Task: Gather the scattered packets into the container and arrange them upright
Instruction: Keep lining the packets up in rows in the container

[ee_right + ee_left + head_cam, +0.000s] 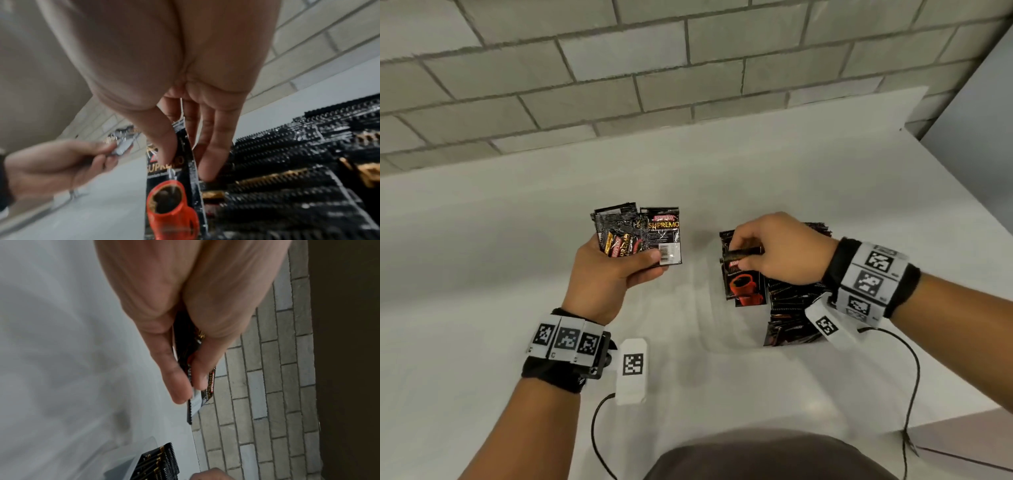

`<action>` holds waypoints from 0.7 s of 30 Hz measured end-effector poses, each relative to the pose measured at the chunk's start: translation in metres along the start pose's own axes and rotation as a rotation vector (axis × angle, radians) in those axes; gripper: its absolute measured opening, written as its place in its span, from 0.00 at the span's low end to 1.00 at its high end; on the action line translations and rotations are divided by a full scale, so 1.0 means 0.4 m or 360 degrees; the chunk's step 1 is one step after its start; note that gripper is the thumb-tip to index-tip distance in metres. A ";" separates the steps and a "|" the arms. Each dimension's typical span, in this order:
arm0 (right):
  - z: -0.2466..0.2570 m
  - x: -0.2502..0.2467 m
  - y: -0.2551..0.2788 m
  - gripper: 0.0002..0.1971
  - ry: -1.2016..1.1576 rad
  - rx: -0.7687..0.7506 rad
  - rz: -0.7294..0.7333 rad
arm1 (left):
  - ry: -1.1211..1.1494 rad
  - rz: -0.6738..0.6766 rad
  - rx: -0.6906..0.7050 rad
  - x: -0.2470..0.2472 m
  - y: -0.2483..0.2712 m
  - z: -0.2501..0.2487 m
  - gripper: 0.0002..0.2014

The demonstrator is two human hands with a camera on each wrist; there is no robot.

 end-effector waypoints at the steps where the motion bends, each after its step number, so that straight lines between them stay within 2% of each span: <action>1: -0.003 0.010 -0.007 0.08 0.0113 -0.0020 0.0003 | 0.0004 0.0003 -0.0003 -0.001 0.003 0.001 0.23; 5: -0.023 0.036 -0.029 0.04 0.0502 -0.0026 -0.0047 | 0.0010 0.0013 -0.0033 0.000 0.016 0.015 0.24; 12: -0.023 0.043 -0.030 0.07 0.0781 0.0026 -0.0097 | -0.0003 0.0076 -0.0092 0.020 0.029 0.031 0.23; 17: -0.028 0.048 -0.040 0.06 0.0829 0.0003 -0.0133 | -0.0010 0.0116 -0.0108 0.031 0.033 0.032 0.23; 21: -0.028 0.018 -0.041 0.10 0.0635 0.0060 -0.0100 | -0.0020 0.0140 -0.0124 0.044 0.039 0.034 0.23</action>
Point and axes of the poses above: each hand's wrist, its own y-axis away from the middle knuckle, its own x-axis out of the palm, z = x × y, the point moved 3 cm from there along -y, towards the middle knuckle, and after that the axes turned 13 degrees about x, right-handed, at the moved point
